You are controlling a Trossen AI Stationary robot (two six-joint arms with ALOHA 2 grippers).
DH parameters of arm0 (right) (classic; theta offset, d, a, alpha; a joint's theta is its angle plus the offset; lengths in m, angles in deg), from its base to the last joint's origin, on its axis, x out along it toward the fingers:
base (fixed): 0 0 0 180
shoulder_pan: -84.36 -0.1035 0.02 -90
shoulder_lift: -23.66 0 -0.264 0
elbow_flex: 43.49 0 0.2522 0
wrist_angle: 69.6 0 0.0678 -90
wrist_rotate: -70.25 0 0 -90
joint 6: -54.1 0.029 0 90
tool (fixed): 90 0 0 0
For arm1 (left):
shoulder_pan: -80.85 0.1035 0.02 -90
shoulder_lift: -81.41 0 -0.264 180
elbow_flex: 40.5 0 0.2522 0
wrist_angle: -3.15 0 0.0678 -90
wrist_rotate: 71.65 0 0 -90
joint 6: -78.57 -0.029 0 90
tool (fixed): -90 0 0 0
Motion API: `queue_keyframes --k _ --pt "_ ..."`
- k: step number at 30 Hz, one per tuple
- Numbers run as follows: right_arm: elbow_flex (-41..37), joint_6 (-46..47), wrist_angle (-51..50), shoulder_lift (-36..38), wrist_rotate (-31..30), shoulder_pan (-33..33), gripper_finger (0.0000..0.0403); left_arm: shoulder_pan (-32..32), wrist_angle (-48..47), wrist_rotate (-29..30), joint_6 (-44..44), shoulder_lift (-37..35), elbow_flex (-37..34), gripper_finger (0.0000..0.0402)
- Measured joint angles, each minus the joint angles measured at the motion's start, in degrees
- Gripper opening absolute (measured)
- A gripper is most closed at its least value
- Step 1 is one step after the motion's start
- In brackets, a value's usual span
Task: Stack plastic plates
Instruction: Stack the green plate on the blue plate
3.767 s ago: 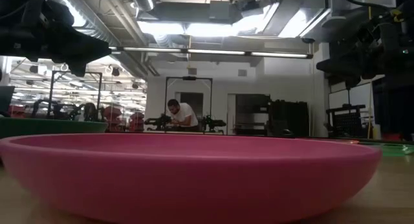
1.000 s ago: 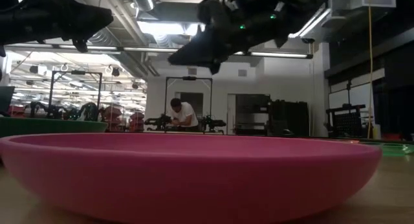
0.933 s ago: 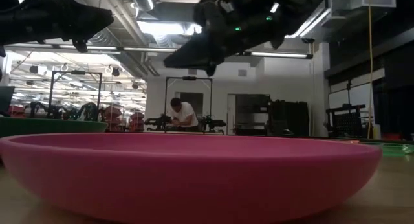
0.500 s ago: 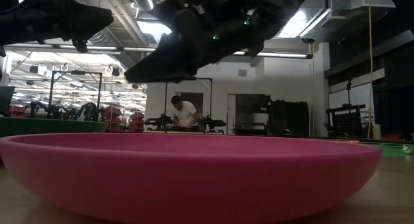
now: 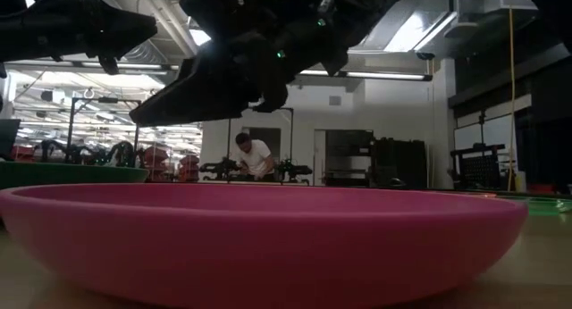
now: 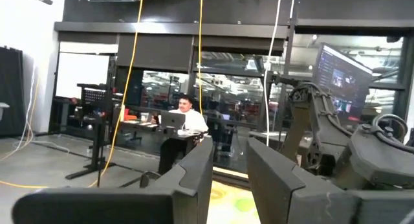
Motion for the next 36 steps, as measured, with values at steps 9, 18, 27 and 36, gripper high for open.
queue_keyframes --k 9,18,27,36 --pt "0.02 -14.23 1.11 -0.91 2.5 0.1 0.0192 0.02 0.0 0.33 0.33 0.0 0.0 0.0086" --pt "1.54 -14.44 2.63 -5.71 0.42 0.1 0.0192 0.02 -0.31 0.98 0.83 -0.02 0.0 0.0086" --pt "3.5 -14.31 3.1 -8.07 -1.14 1.65 0.0192 0.0 -0.6 0.98 1.07 0.0 0.0 0.0086" --pt "3.5 -14.92 1.91 -8.13 -4.45 1.92 0.0148 0.0 -0.5 0.96 1.05 0.0 0.0 0.0086"
